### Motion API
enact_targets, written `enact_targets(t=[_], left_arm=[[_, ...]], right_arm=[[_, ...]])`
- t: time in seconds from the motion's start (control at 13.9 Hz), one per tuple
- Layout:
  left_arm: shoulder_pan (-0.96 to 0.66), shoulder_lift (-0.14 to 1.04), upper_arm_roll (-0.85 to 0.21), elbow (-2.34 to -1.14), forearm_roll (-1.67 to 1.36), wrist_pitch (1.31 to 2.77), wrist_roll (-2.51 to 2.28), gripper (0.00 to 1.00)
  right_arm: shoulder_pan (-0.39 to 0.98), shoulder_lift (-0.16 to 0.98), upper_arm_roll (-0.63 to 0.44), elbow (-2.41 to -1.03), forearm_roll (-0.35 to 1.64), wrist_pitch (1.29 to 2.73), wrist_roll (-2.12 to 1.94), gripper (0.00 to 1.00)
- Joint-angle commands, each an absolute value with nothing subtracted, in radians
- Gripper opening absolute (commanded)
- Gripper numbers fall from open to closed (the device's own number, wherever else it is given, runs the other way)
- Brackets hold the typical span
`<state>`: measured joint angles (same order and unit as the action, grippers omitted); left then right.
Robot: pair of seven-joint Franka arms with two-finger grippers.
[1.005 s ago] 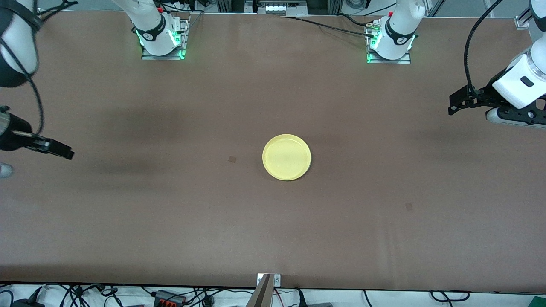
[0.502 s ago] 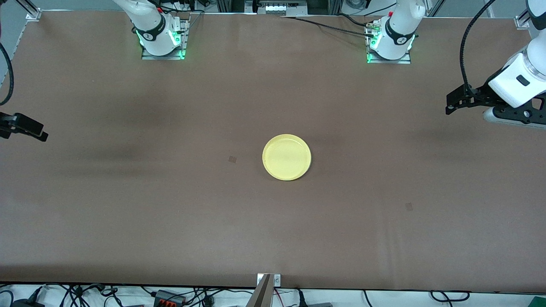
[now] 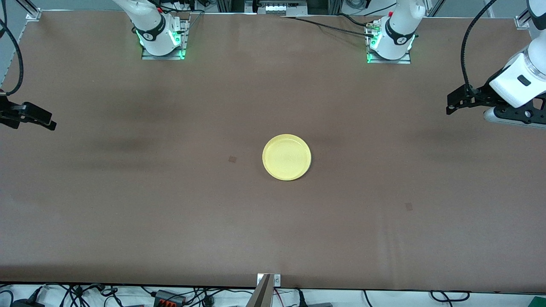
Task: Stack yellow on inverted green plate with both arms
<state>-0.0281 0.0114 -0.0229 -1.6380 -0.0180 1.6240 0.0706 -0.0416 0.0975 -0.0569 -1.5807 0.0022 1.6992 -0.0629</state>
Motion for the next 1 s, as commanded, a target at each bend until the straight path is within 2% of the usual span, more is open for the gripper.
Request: enact_targets(t=[0.0,0.36,0.93], left_arm=[[-0.02,0.017,-0.02,-1.62,-0.023,1.617,0.084,1.0],[-0.021,0.017,-0.02,-1.618,-0.023,1.615,0.084,1.0],[-0.021,0.017,-0.025,-1.618,-0.023,1.614,0.084,1.0]], right_arm=[[-0.041,-0.015,-0.048,-1.751,-0.021,1.785,-0.034,1.0],[-0.032,-0.029,-0.044,-1.756,-0.057,1.741,-0.044,1.0],[-0.034,-0.057,-0.048,-1.782,-0.04,1.752,-0.026,1.0]])
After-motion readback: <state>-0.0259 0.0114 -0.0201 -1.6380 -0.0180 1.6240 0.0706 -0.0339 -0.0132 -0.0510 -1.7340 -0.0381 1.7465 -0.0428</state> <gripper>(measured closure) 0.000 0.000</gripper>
